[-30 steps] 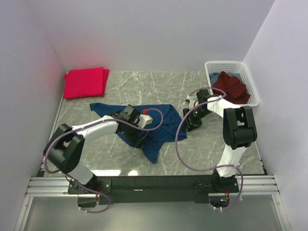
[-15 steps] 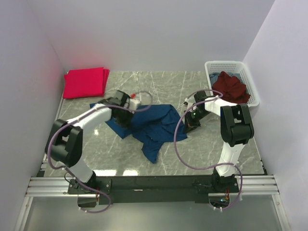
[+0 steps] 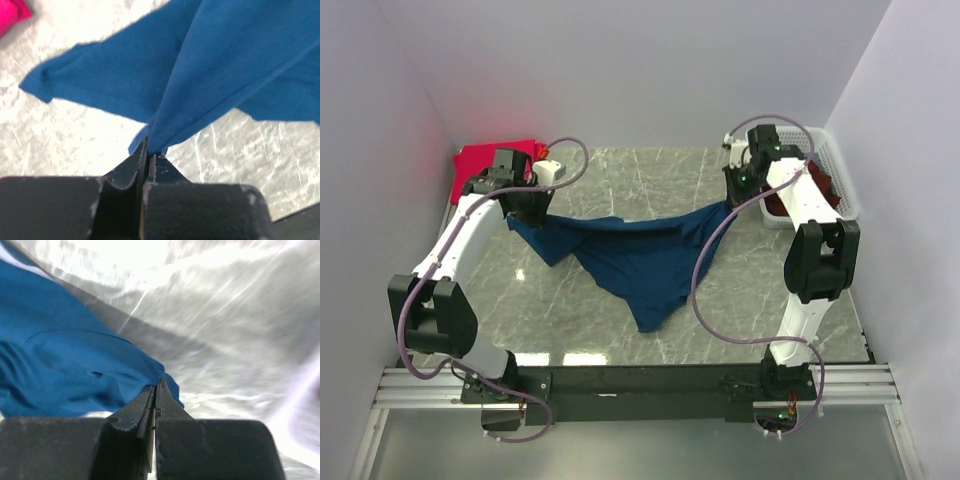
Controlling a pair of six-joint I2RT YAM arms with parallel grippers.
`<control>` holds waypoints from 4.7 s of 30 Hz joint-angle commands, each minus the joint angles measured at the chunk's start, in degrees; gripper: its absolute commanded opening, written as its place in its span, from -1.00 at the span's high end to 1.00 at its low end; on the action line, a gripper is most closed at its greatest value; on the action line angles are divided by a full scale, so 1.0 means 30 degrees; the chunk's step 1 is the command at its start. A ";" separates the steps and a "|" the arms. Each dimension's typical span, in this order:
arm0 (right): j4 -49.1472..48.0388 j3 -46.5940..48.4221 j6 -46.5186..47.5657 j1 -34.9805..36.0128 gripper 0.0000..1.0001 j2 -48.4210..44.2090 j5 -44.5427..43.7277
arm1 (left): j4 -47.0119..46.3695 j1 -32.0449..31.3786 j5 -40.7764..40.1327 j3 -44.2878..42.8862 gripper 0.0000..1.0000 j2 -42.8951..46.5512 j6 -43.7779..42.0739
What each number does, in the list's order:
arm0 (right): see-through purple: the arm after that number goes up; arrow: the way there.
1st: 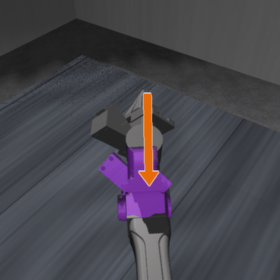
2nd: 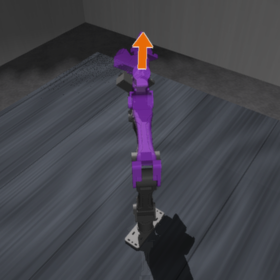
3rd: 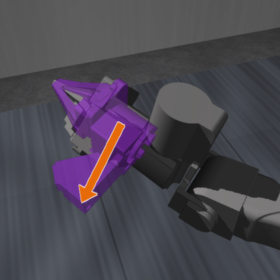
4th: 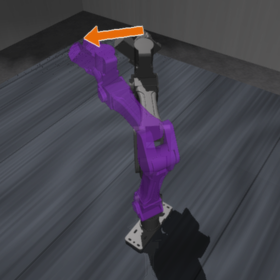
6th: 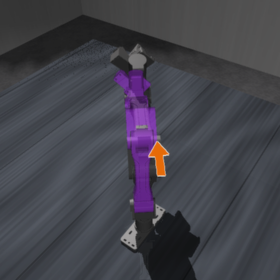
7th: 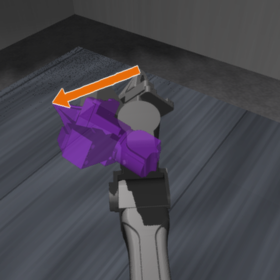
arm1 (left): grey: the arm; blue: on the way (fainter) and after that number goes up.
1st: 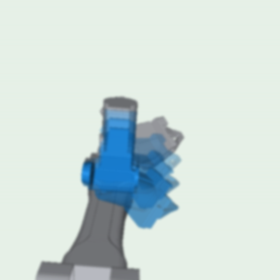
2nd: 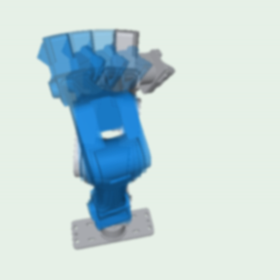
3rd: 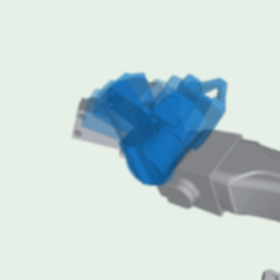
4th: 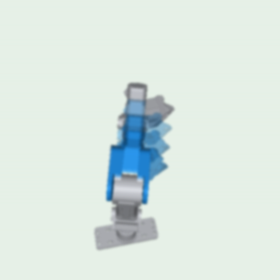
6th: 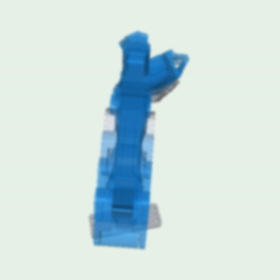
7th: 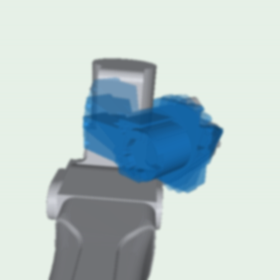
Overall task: Fold and stack the t-shirts
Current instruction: Flatten the tshirt out, then fold the tshirt
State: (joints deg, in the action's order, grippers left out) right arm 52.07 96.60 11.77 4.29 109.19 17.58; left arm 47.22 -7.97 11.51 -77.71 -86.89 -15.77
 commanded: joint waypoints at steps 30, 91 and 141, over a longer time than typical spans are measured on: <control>0.0895 0.3895 0.3577 0.0062 1.00 -1.2185 -0.2991 | -0.2670 0.5204 -0.0055 -0.4712 0.99 0.8708 0.2151; 0.0486 0.0878 0.0269 0.0444 -0.02 -0.0218 0.1258 | -0.3406 0.5029 0.3518 0.0239 -0.32 -0.1329 0.1008; 0.0132 0.3280 -0.2312 -0.0992 0.33 0.6378 0.1668 | -0.3963 0.5117 0.1291 -0.1752 -0.40 -0.5313 0.1126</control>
State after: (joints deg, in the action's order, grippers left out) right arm 52.75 105.08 4.95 1.69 127.11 23.55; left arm 36.23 7.20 15.53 -80.77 -103.02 -11.77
